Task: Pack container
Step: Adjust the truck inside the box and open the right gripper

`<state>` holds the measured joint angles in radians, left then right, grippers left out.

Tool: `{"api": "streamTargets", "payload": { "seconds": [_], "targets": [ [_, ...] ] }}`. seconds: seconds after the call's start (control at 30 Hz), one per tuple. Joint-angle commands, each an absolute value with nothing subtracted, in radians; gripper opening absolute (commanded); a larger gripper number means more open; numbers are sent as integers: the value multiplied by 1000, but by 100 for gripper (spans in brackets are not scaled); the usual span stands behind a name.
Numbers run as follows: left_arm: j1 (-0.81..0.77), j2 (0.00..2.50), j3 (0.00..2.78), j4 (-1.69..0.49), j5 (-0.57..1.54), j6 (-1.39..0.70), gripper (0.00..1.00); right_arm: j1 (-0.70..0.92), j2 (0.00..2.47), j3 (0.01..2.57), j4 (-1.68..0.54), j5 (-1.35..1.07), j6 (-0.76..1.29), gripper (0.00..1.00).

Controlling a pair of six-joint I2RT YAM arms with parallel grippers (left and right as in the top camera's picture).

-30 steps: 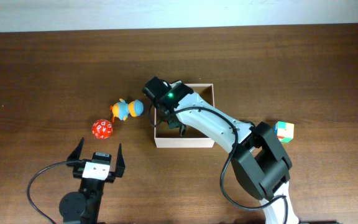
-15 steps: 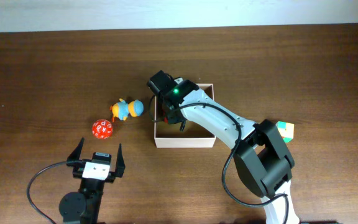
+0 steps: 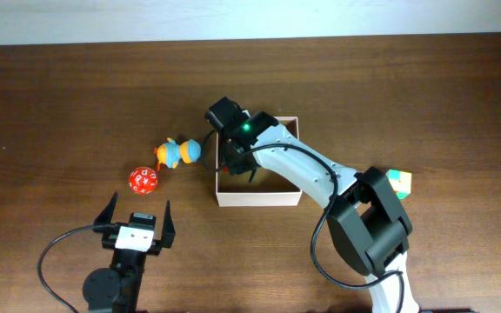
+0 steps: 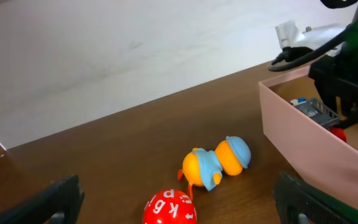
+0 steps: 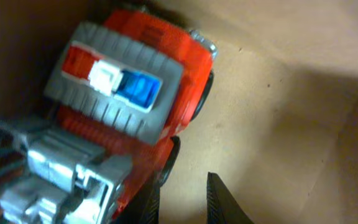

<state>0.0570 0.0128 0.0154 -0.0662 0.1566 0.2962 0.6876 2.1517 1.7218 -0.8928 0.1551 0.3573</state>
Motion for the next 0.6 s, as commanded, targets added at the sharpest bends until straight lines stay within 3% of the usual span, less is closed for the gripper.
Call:
{"api": "streamTargets", "payload": {
  "seconds": [0.0,0.57],
  "targets": [
    [52,5,9,-67,152,308,99,663,2155,1718,-869,153,332,20],
    [52,5,9,-67,152,308,99,635,2155,1718,-843,153,317,21]
  ]
}}
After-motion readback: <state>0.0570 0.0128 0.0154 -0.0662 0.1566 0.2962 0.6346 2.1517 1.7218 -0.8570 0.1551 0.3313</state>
